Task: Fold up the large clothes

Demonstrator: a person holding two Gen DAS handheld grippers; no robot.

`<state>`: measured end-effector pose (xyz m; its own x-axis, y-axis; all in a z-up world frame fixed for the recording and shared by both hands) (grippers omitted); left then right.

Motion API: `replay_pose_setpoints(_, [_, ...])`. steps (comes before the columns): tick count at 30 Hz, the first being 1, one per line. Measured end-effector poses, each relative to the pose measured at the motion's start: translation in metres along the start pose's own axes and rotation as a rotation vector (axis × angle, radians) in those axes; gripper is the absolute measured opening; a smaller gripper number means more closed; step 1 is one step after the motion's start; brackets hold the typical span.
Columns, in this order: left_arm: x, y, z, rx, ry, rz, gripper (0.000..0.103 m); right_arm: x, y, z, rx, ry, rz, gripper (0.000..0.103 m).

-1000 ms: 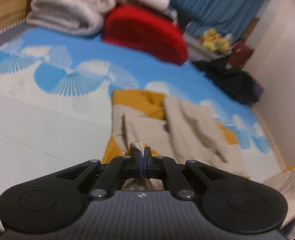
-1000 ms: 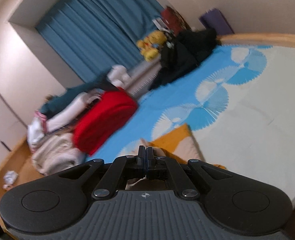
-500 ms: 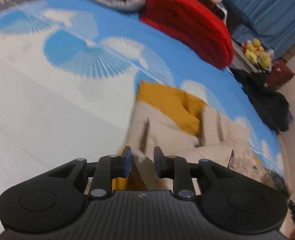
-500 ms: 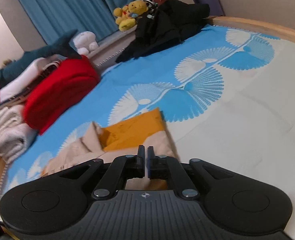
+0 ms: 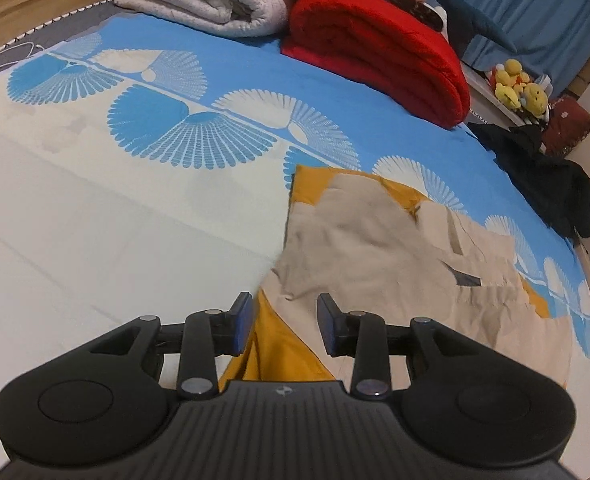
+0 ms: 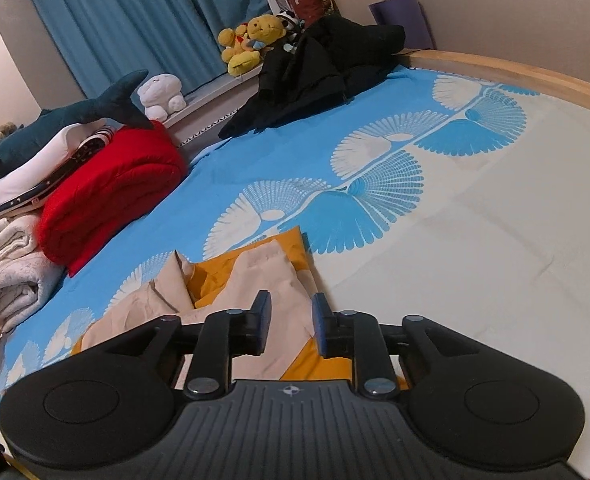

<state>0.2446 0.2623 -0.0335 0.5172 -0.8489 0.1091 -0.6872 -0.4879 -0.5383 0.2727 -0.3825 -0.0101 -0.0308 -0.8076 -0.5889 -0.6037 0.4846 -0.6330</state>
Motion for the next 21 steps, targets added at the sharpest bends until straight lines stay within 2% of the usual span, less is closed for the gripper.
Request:
replay_pose_setpoints(13, [0.007, -0.001, 0.001, 0.008, -0.023, 0.049, 0.039, 0.006, 0.009, 0.005, -0.047, 0.01, -0.047, 0.029])
replay_pose_setpoints(17, [0.002, -0.001, 0.012, 0.0, -0.025, 0.058, 0.039, 0.006, 0.019, 0.015, -0.081, 0.014, -0.086, 0.041])
replay_pose_setpoints(21, [0.002, 0.013, 0.035, -0.05, -0.026, 0.098, 0.049, 0.009, 0.032, 0.03, -0.134, 0.01, -0.1, 0.048])
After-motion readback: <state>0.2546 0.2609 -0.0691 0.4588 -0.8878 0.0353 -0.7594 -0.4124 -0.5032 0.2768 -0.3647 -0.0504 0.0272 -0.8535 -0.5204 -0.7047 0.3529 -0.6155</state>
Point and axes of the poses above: each gripper's, at about its wrist camera, not at the fingertips, and z roughly the way its jaws point, x to its right, y to its underside, the point moved 10 cm from there along z, roughly the way its jaws point, and after that the axes turned 13 degrees about -y, right-handed, at the moved point
